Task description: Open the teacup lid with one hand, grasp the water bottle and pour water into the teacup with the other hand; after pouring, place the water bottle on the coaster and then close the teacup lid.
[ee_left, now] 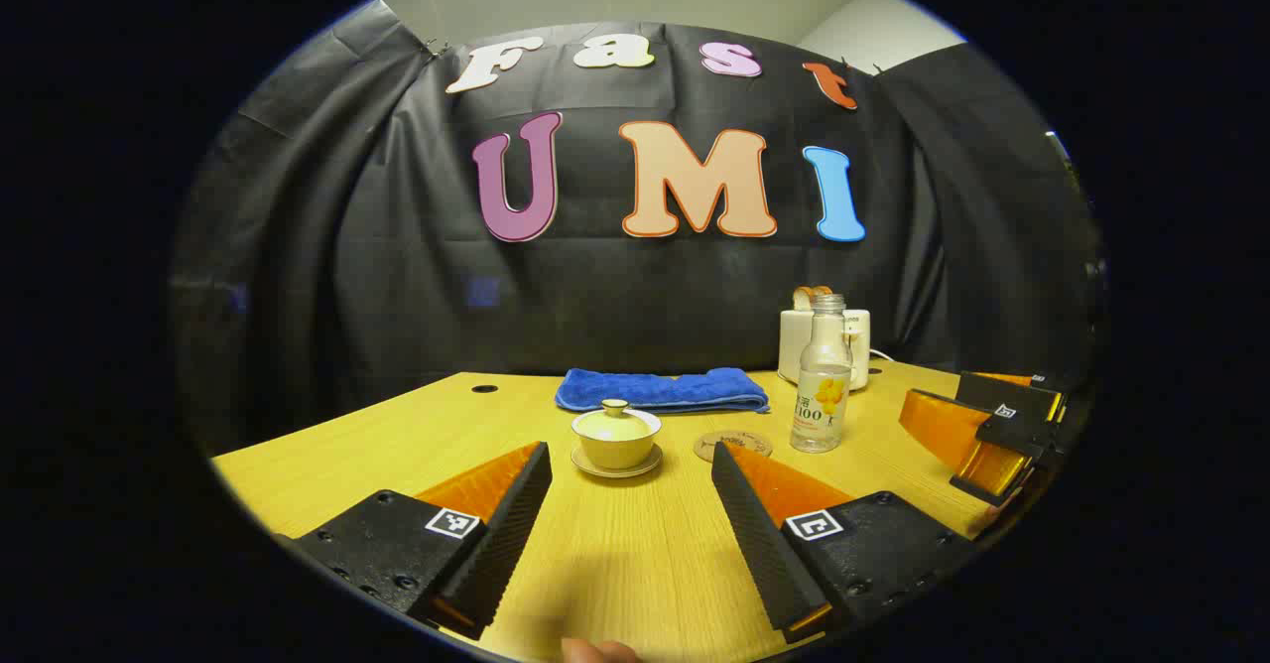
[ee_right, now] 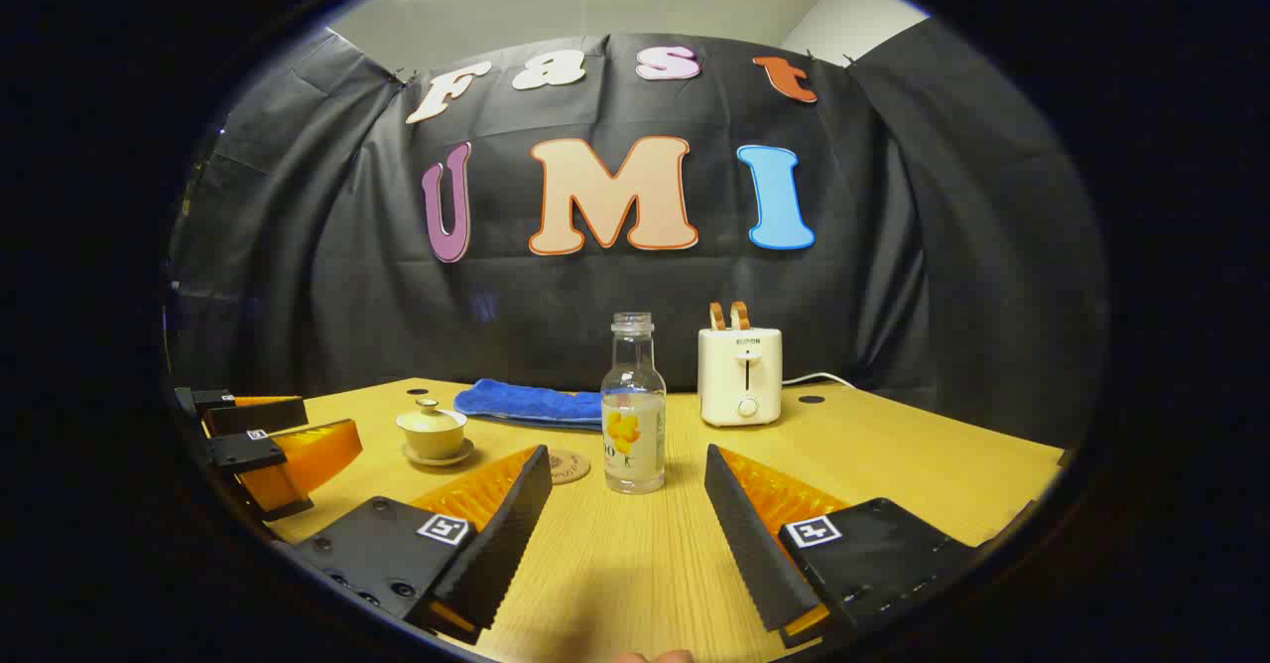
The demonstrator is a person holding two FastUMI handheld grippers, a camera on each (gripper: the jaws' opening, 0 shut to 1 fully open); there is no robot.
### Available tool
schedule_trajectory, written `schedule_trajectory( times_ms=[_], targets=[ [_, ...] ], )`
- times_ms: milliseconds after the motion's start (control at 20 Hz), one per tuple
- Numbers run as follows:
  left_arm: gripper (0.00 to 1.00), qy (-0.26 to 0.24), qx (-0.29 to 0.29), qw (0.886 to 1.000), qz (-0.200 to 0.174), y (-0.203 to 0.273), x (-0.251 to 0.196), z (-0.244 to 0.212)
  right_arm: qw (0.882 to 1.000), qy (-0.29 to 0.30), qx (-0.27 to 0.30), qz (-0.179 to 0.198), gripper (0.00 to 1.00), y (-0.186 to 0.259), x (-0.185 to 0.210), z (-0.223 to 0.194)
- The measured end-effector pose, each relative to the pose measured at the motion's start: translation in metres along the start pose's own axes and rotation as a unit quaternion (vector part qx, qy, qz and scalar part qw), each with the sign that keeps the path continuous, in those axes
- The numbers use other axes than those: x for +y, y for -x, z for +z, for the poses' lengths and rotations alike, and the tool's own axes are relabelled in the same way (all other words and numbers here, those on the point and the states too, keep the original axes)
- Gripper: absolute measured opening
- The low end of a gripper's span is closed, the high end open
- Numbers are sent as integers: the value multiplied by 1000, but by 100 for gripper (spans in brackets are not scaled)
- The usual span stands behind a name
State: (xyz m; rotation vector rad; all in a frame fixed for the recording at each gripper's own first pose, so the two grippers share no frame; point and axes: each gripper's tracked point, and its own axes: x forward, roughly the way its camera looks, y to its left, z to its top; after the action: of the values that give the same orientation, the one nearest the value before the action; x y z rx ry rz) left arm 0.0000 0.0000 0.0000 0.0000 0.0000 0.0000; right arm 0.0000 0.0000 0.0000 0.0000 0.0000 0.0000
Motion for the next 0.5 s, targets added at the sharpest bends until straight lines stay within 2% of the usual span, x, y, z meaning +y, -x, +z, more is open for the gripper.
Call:
schedule_trajectory(
  times_ms=[100, 150, 200, 300, 350, 400, 500],
  targets=[
    [95, 0, 1, 1000, -2, 1, 0, -2, 1000, 0, 4, -6, 94, 1, -2, 0],
    [95, 0, 0, 1000, -2, 1, 1, 0, 1000, 0, 3, -6, 98, 2, -2, 1],
    [95, 0, -1, 1000, 0, 1, 1, -1, 1000, 0, 2, -6, 94, 2, -1, 1],
    [95, 0, -5, 1000, -2, 2, 1, 0, 1000, 0, 2, -5, 98, 2, -1, 0],
    [95, -3, -3, 1000, 0, 0, 1, -1, 1000, 0, 3, -5, 94, 2, -1, 1],
    [95, -2, 0, 1000, 0, 3, 1, -2, 1000, 1, 3, -4, 100, 2, -1, 0],
    [95, -2, -5, 1000, 1, 1, 1, -1, 1000, 0, 2, -4, 98, 2, -1, 1]
  ],
)
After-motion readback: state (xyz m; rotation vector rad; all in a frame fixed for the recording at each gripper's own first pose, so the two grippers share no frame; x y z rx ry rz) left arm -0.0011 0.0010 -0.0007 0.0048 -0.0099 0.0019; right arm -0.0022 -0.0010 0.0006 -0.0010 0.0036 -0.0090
